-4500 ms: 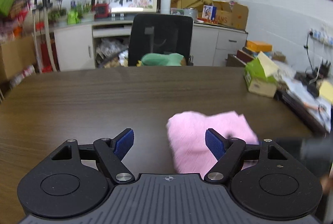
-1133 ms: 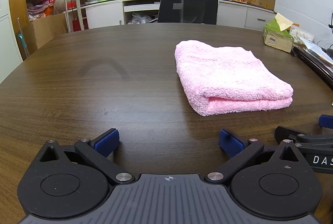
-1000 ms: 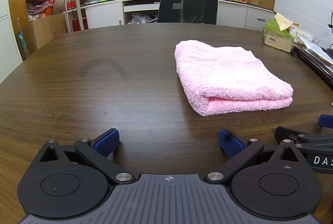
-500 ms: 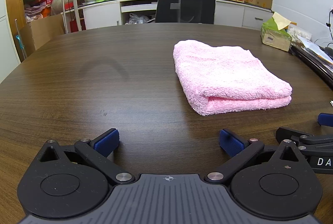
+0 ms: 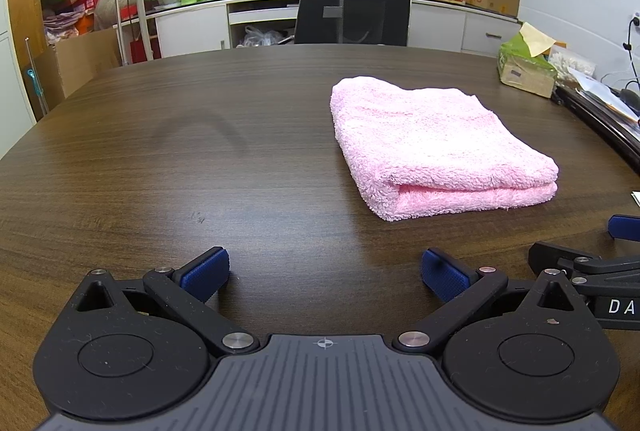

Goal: Fold towel

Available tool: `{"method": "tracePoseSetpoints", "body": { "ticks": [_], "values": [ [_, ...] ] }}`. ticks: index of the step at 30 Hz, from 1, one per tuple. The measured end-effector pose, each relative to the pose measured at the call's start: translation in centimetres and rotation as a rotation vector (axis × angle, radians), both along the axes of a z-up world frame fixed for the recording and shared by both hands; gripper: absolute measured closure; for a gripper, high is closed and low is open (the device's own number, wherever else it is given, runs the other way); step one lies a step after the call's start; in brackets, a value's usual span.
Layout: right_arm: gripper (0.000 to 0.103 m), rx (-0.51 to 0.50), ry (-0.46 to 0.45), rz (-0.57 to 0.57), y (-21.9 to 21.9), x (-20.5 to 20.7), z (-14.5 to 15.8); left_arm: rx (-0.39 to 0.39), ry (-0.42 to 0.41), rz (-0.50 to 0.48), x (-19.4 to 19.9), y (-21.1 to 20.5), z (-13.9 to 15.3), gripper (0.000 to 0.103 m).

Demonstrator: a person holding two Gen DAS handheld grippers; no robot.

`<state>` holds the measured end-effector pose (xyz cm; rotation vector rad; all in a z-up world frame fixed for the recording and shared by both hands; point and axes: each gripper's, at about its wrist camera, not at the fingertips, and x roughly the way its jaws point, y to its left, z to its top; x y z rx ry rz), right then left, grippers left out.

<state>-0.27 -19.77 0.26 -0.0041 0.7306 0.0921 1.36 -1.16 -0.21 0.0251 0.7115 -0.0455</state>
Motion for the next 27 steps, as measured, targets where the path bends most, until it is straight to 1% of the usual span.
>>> {"method": "tracePoseSetpoints", "body": {
  "ticks": [27],
  "values": [
    [0.000,0.000,0.000,0.000,0.02,0.00,0.00,0.000,0.001,-0.010,0.06,-0.27,0.02,0.000]
  ]
}}
